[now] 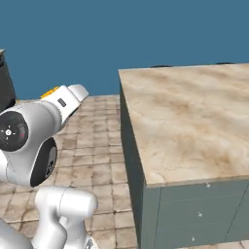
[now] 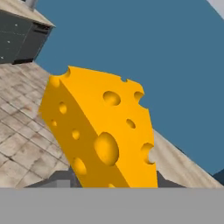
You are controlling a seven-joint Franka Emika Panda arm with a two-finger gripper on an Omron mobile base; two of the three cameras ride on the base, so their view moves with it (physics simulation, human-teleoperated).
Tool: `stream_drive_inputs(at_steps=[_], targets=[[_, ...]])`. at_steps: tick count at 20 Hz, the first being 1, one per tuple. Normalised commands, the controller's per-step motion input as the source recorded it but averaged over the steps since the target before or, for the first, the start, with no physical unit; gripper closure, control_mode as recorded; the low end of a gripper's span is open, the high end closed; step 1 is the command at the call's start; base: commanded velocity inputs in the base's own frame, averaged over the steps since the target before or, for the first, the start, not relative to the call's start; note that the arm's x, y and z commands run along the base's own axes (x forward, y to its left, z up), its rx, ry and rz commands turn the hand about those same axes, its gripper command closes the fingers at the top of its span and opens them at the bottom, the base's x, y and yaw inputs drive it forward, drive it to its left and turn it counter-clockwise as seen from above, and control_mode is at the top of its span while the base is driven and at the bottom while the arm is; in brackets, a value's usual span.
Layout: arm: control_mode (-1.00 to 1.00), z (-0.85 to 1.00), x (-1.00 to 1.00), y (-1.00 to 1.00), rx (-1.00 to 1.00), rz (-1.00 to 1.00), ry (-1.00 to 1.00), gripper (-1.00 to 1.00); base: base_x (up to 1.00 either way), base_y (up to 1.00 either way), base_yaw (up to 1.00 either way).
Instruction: Pick the cheese from the fridge and the cheese grater from the cabinet and place them next to the salad bowl.
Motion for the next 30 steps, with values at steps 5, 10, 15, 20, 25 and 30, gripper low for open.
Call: stream_drive_inputs(at_steps=[5, 10, 15, 20, 25, 30], targets=[[1.00, 0.00, 0.00, 0.00, 0.00, 0.00, 0.00, 1.00, -0.49, 0.00, -0.49], [1.00, 0.00, 0.00, 0.00, 0.00, 0.00, 0.00, 1.00, -0.16, -0.09, -0.51], [1.00, 0.00, 0.00, 0.00, 0.00, 0.00, 0.00, 1.00, 0.00, -0.25, -0.50], [1.00, 0.00, 0.00, 0.00, 0.00, 0.00, 0.00, 1.00, 0.01, -0.20, -0.46], [1.00, 0.00, 0.00, 0.00, 0.00, 0.00, 0.00, 1.00, 0.00, -0.32, -0.49], [1.00, 0.00, 0.00, 0.00, 0.00, 0.00, 0.00, 1.00, 0.00, -0.28, -0.54]])
